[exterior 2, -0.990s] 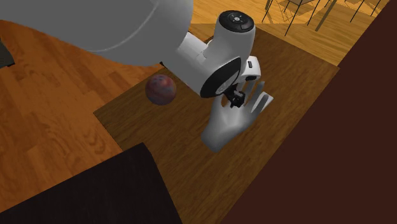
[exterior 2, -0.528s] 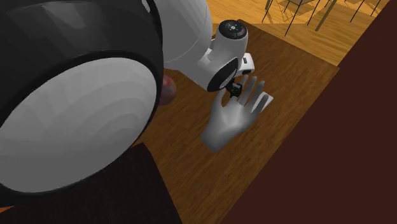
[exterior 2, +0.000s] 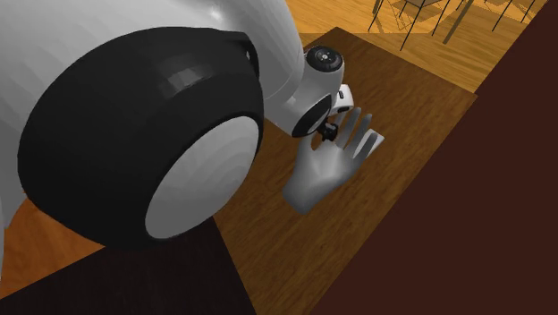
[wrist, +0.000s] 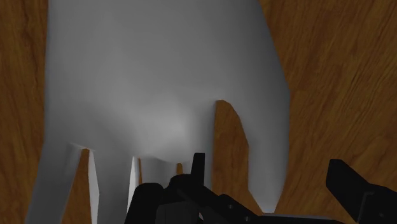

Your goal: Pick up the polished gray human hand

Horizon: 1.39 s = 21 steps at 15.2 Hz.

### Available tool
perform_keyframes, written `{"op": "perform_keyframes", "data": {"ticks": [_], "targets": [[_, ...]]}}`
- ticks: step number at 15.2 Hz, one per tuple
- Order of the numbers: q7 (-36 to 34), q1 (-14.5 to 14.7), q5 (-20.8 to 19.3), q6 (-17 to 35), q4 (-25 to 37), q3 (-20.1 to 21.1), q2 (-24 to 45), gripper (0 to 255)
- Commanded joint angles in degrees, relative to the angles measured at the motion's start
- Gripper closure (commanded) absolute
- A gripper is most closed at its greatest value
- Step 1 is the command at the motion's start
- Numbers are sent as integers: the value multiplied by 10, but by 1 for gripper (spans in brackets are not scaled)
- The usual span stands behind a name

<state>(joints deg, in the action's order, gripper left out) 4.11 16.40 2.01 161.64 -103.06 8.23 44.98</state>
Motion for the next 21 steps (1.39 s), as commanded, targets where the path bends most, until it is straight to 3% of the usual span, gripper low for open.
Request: {"op": "perform_keyframes", "data": {"ticks": [1, 2, 3, 12, 21], "targets": [[0, 1, 0, 7, 2, -1, 8, 0], [0, 1, 0, 7, 2, -1, 9, 0], [0, 1, 0, 7, 3, -1, 10, 255], [0, 1, -1, 7, 2, -1, 9, 255], [-3, -3, 2, -32, -19, 4, -51, 255]]}}
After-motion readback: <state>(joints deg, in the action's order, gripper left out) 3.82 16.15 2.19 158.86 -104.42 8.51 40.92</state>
